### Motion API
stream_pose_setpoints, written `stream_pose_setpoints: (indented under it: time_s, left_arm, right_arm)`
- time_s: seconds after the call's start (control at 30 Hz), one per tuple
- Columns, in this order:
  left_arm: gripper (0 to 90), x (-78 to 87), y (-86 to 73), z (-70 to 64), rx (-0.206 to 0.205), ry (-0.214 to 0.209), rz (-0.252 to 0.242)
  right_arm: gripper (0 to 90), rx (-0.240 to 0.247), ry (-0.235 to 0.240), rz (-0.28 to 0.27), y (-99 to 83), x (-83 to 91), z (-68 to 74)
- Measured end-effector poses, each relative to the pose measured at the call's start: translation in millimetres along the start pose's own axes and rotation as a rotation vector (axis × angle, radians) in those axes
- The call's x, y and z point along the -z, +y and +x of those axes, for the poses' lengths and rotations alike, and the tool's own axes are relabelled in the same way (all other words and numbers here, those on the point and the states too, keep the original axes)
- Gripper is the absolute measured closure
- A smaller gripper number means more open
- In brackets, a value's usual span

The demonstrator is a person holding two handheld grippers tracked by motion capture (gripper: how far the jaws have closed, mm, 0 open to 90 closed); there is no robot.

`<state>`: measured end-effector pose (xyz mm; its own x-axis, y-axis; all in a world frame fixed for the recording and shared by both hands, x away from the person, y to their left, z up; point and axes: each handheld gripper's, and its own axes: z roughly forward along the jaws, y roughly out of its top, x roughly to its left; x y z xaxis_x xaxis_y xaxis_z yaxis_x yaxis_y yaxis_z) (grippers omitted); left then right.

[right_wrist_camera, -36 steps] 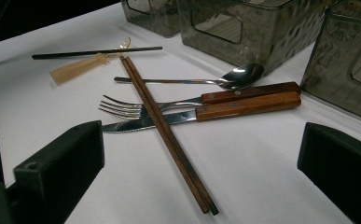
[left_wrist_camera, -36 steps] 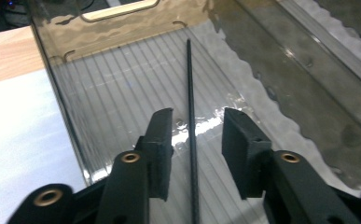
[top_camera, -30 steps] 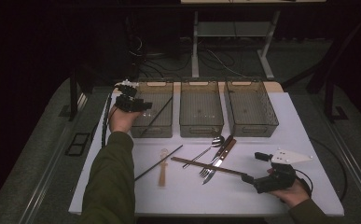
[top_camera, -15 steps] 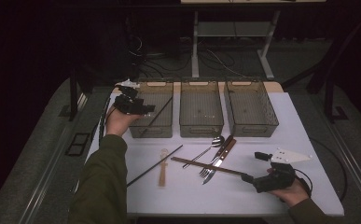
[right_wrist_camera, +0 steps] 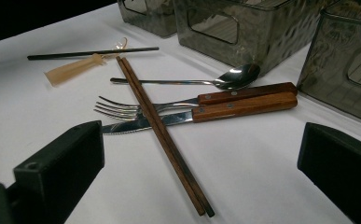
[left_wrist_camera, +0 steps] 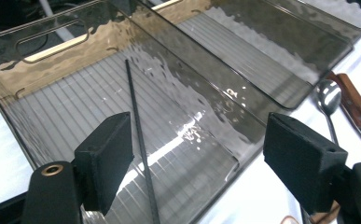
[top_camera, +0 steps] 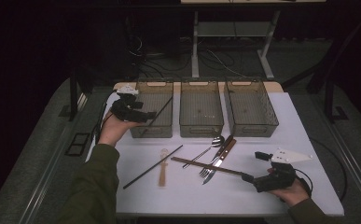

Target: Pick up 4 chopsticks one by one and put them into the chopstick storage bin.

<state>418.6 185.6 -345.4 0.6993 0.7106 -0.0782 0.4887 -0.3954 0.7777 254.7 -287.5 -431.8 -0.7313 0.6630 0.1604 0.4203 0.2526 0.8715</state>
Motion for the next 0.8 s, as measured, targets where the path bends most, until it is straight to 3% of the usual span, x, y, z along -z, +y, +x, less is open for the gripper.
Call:
stream_pose_setpoints:
  time_s: [0.17,0.4,0.8]
  left_arm:
    - [21.3,5.4,-8.4,-6.5,-0.016,-0.012,-0.006]
    - [18.1,14.5,-22.4,-19.4,0.011,-0.057,-0.033]
    - [14.6,20.5,-40.8,-44.9,-0.043,-0.071,-0.045]
  right_arm:
    - [0.2,0.000,-0.001,0.001,-0.1,-0.2,0.2]
    - [0.2,0.003,0.000,-0.002,-0.2,0.4,0.2]
    - [0.2,0.003,-0.001,-0.002,-0.2,0.2,0.5]
